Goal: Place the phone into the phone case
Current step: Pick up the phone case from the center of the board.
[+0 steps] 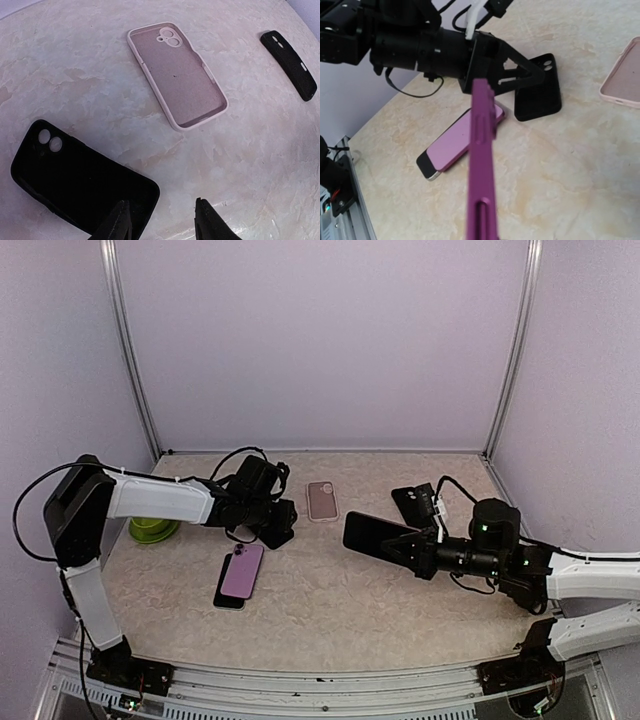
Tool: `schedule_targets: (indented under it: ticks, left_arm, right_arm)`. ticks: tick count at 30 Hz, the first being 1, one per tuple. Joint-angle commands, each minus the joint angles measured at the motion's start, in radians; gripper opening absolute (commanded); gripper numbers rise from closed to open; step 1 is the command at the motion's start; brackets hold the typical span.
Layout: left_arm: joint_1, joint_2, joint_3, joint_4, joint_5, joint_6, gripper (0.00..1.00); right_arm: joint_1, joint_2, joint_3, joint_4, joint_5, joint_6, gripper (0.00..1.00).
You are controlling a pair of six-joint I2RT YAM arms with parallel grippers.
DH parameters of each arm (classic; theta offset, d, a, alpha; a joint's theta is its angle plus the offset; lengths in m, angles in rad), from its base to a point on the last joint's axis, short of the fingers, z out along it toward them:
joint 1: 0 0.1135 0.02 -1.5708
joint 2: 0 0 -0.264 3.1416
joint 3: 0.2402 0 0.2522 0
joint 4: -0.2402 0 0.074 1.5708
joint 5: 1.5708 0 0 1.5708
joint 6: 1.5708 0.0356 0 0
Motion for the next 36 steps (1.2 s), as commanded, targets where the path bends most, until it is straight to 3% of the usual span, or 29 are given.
schedule_targets:
  ticks: [1, 10, 36]
  left_arm:
    - [-0.021, 0.024, -0.009, 0.038, 0.020, 0.127, 0.43]
    - [-0.026, 0.081, -0.002, 0.027, 0.000, 0.202, 0.39]
    - [0.008, 0.195, 0.039, -0.006, -0.035, 0.206, 0.21]
  right_arm:
    - [0.003, -0.033, 0.006, 0.017, 0.019, -0.016, 0.00]
    - [0.003, -0.036, 0.008, 0.004, 0.020, -0.017, 0.00]
    - [0.003, -0.018, 0.009, 0.005, 0.021, -0.022, 0.00]
